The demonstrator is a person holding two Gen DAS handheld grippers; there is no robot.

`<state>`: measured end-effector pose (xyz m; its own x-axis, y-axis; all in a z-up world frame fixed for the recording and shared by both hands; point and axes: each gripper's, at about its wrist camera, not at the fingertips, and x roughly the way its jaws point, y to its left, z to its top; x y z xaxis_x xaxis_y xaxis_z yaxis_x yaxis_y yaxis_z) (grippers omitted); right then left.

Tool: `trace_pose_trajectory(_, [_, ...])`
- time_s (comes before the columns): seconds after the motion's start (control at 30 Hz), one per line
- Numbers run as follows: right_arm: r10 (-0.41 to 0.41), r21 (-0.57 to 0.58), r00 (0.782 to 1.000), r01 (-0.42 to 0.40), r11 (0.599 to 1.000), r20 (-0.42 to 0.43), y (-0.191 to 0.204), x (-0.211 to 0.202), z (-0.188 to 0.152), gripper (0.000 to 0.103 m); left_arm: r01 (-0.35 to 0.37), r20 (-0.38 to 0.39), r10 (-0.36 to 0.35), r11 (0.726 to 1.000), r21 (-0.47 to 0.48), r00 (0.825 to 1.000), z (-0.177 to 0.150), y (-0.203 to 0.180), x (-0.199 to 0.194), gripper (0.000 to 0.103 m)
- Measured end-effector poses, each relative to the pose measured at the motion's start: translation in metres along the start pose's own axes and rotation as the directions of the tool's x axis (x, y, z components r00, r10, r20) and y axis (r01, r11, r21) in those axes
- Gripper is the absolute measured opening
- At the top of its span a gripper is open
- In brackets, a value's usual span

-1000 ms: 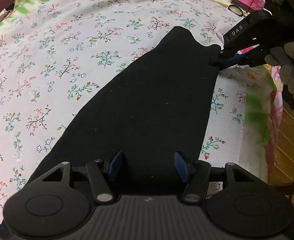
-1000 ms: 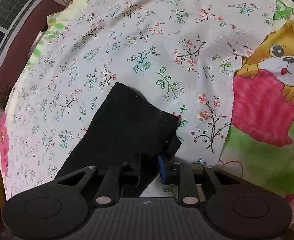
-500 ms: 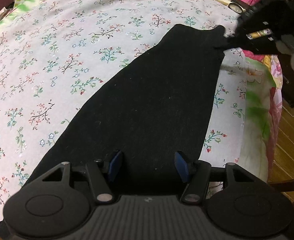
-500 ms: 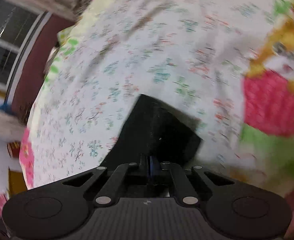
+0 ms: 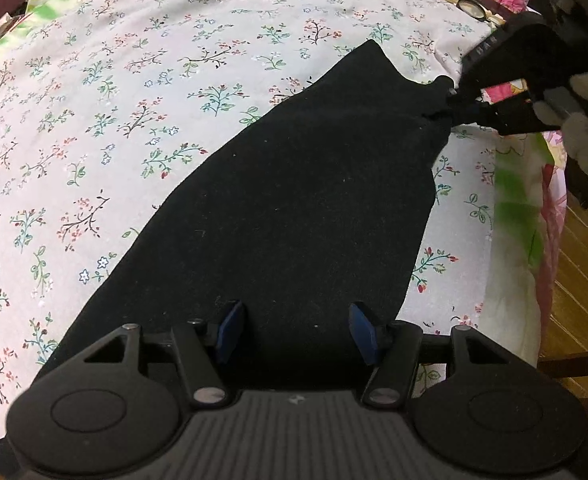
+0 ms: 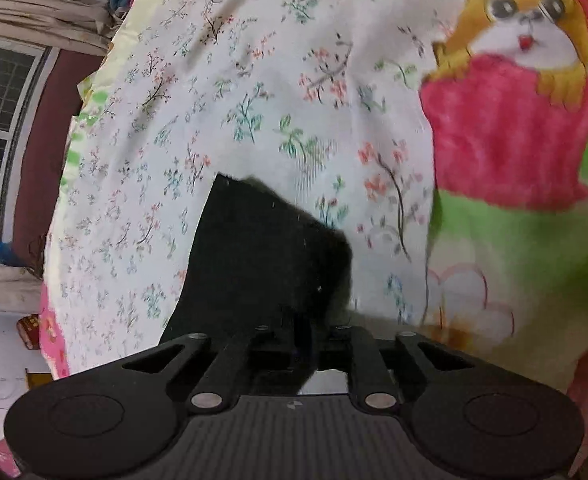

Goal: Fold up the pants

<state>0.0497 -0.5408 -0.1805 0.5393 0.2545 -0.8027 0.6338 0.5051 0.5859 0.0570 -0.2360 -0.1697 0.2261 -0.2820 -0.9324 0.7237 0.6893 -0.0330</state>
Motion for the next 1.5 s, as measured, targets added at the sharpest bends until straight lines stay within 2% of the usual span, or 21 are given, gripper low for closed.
trace_pose_trajectory(0.1, [0.008, 0.012, 1.000, -0.008, 1.000, -0.015, -0.001, 0.010, 0.008, 0.014, 0.003, 0.009, -0.003, 1.000, -0.006, 1.000, 0.001, -0.002, -0.001, 0.067])
trace_pose_trajectory(0.2, [0.019, -0.001, 1.000, -0.019, 1.000, -0.013, 0.001, 0.020, 0.010, 0.016, 0.005, 0.010, -0.005, 1.000, -0.006, 1.000, 0.000, -0.004, -0.001, 0.067])
trace_pose_trajectory(0.23, [0.023, -0.011, 1.000, -0.024, 1.000, -0.005, 0.003, 0.022, 0.010, 0.016, 0.002, 0.009, -0.002, 1.000, -0.004, 1.000, -0.001, -0.005, 0.000, 0.067])
trace_pose_trajectory(0.3, [0.044, -0.014, 0.999, -0.044, 0.999, 0.007, 0.008, 0.024, 0.010, 0.000, 0.000, 0.009, 0.000, 1.000, -0.002, 1.000, -0.002, -0.005, -0.001, 0.067])
trace_pose_trajectory(0.5, [0.162, 0.033, 0.984, -0.165, 0.986, 0.079, 0.015, -0.008, 0.017, 0.000, 0.002, 0.024, -0.002, 1.000, -0.011, 1.000, -0.002, -0.002, -0.004, 0.067])
trace_pose_trajectory(0.63, [0.138, 0.023, 0.984, -0.142, 0.990, 0.115, 0.011, -0.021, 0.030, 0.000, 0.013, 0.061, -0.013, 1.000, -0.008, 0.998, 0.006, -0.004, -0.007, 0.067])
trace_pose_trajectory(0.77, [0.090, -0.021, 0.995, -0.089, 0.996, 0.040, 0.010, -0.003, 0.024, 0.000, 0.021, 0.067, -0.020, 1.000, -0.010, 0.998, 0.007, -0.007, -0.002, 0.067])
trace_pose_trajectory(0.83, [0.072, -0.013, 0.997, -0.072, 0.997, 0.028, 0.006, 0.002, 0.019, 0.011, 0.023, 0.066, -0.022, 1.000, -0.008, 0.998, 0.007, -0.009, -0.001, 0.067])
trace_pose_trajectory(0.87, [0.062, -0.015, 0.998, -0.062, 0.998, 0.022, 0.004, 0.003, 0.017, 0.022, 0.021, 0.066, -0.021, 1.000, -0.004, 0.998, 0.006, -0.010, -0.001, 0.067])
trace_pose_trajectory(0.9, [0.058, -0.015, 0.998, -0.058, 0.998, 0.018, 0.003, 0.004, 0.015, 0.028, 0.022, 0.064, -0.022, 1.000, 0.000, 0.998, 0.006, -0.010, -0.001, 0.067])
trace_pose_trajectory(1.03, [0.061, -0.069, 0.998, -0.063, 0.996, -0.032, 0.002, 0.002, 0.014, 0.027, 0.021, 0.051, -0.022, 0.999, 0.027, 0.998, 0.007, -0.010, 0.001, 0.067])
trace_pose_trajectory(1.07, [0.052, -0.138, 0.997, -0.060, 0.989, -0.058, 0.006, -0.003, 0.018, 0.026, 0.024, 0.056, -0.025, 0.999, 0.033, 0.998, 0.007, -0.010, 0.001, 0.067])
trace_pose_trajectory(1.13, [0.007, -0.289, 0.999, -0.022, 0.957, -0.051, 0.015, -0.017, 0.028, 0.028, 0.040, 0.060, -0.042, 0.999, 0.038, 0.997, 0.009, -0.009, 0.001, 0.067])
trace_pose_trajectory(1.23, [0.028, -0.368, 0.998, -0.046, 0.929, -0.054, 0.019, -0.028, 0.055, 0.028, 0.044, 0.070, -0.046, 0.998, 0.038, 0.997, 0.015, -0.006, 0.001, 0.067])
trace_pose_trajectory(1.33, [0.026, -0.442, 0.990, -0.086, 0.893, -0.140, 0.027, -0.011, 0.081, 0.028, 0.040, 0.065, -0.040, 0.999, 0.004, 0.997, 0.024, -0.006, 0.008, 0.067])
trace_pose_trajectory(1.5, [-0.028, -0.521, 0.958, -0.130, 0.843, -0.284, 0.029, 0.025, 0.092, 0.028, 0.037, 0.064, -0.035, 0.999, -0.015, 0.997, 0.033, -0.011, 0.015, 0.068])
